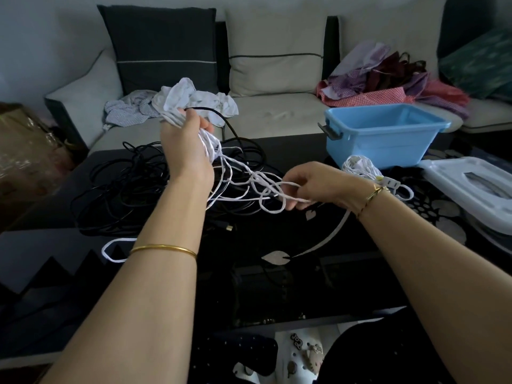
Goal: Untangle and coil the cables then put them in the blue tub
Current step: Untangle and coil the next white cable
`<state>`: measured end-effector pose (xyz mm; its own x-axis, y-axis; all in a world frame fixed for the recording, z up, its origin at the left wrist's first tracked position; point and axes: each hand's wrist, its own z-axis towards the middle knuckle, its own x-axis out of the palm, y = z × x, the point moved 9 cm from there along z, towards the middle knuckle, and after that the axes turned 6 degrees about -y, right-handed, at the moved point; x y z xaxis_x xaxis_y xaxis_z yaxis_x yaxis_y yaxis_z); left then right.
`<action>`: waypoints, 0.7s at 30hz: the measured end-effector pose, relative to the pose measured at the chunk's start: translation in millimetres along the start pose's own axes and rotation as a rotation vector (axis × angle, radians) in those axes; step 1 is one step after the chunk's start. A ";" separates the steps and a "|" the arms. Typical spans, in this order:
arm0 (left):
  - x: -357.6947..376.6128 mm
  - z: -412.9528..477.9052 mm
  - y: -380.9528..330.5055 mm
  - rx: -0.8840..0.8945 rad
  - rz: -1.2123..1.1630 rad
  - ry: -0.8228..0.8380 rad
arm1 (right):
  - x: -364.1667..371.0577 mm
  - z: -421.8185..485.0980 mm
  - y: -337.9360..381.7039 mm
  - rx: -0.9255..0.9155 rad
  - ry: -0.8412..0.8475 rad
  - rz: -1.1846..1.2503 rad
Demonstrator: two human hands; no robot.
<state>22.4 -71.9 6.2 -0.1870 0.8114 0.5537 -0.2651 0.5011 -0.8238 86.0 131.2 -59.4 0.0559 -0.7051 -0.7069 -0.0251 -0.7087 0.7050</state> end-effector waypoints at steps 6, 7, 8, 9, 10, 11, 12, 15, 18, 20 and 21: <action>-0.2 -9.5 8.7 0.105 0.210 -0.009 | 15.5 -5.9 35.8 -0.195 0.138 -0.210; -0.3 -10.4 9.0 0.131 0.239 -0.005 | 19.0 -5.2 33.7 -0.174 0.189 -0.265; 0.1 -11.3 7.8 0.161 0.263 0.001 | 22.4 -4.6 28.7 -0.139 0.239 -0.329; 1.2 -12.6 4.6 0.192 0.279 0.007 | 24.8 -4.5 19.5 -0.092 0.286 -0.396; 3.3 -14.2 -0.2 0.223 0.286 0.015 | 27.1 -4.9 5.6 -0.030 0.333 -0.462; 6.5 -16.2 -6.6 0.257 0.289 0.029 | 28.8 -4.8 -9.6 0.036 0.369 -0.520; 10.7 -18.4 -13.2 0.291 0.295 0.045 | 30.4 -5.8 -23.1 0.098 0.387 -0.569; 26.0 -27.8 -23.7 0.341 0.348 0.133 | 26.6 -4.6 -38.0 0.153 0.322 -0.596; 38.1 -32.6 -16.2 0.252 0.330 0.242 | 6.1 6.6 -21.4 0.054 0.064 -0.309; 44.7 -35.1 -8.4 0.158 0.286 0.308 | -9.5 8.4 -10.6 0.037 -0.087 0.026; 48.0 -37.9 -3.8 0.103 0.262 0.342 | -16.0 8.6 -3.5 0.016 -0.158 0.151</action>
<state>50.3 -23.5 31.3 0.0591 0.9687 0.2411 -0.3463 0.2464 -0.9052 76.7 144.7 -51.0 -0.1071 -0.7973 -0.5941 -0.0374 -0.5938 0.8037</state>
